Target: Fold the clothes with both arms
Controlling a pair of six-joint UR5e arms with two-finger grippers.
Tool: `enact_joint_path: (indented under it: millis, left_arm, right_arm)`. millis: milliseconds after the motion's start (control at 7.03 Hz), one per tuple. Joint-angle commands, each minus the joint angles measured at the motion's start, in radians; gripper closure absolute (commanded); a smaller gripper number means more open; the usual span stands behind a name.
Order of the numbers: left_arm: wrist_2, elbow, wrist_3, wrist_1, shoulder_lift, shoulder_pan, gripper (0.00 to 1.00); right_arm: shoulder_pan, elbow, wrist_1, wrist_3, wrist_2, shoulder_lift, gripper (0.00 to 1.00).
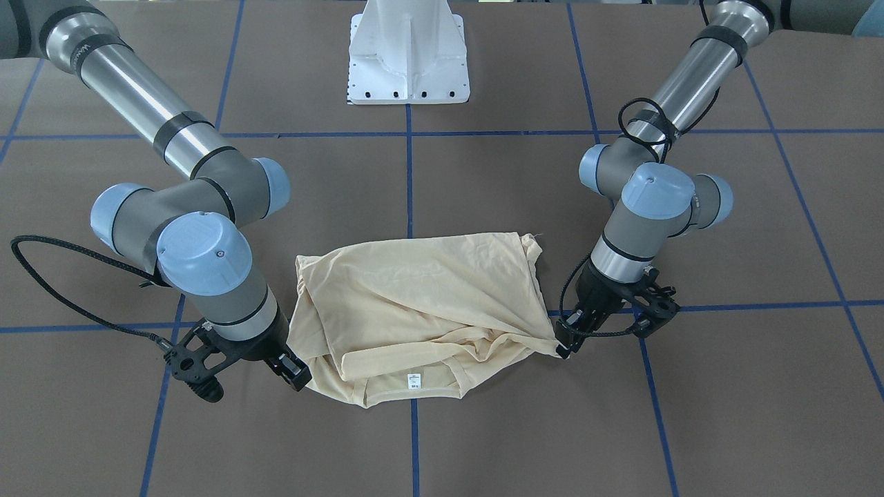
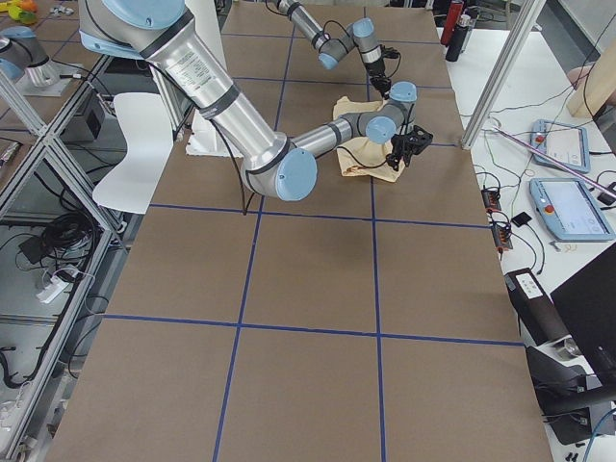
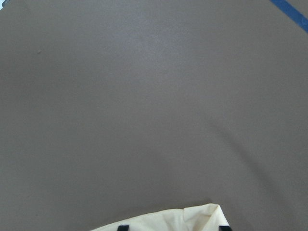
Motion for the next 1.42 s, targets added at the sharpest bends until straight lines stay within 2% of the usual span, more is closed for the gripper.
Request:
enact_joint_path:
  millis: [0,284,426,853,995,1137,1279]
  left_arm:
    - [0.0,-0.005,0.001,-0.053,-0.001,-0.034,0.53]
    - [-0.002,-0.053,0.004,-0.081,0.011,-0.059,0.53]
    - [-0.002,-0.068,0.004,-0.083,0.024,-0.065,0.53]
    - [0.002,-0.087,0.001,-0.081,0.033,-0.066,0.53]
    - [0.002,-0.088,0.0,-0.081,0.045,-0.065,0.53]
    - [0.003,-0.087,0.0,-0.081,0.045,-0.065,0.53]
    - [0.005,-0.087,0.0,-0.081,0.045,-0.065,0.53]
  right_arm:
    - [0.001,0.008,0.0,-0.002,0.001,0.0,0.27]
    - [-0.005,0.009,0.009,-0.026,-0.002,0.012,0.28]
    - [-0.02,0.003,0.05,-0.022,-0.019,0.015,0.25]
    - [-0.083,-0.003,0.057,0.046,-0.059,0.033,0.24]
    - [-0.083,-0.035,0.078,0.046,-0.062,0.061,0.24]
    - [-0.083,-0.11,0.135,0.046,-0.065,0.096,0.24]
    - [-0.083,-0.117,0.15,0.046,-0.067,0.096,0.25]
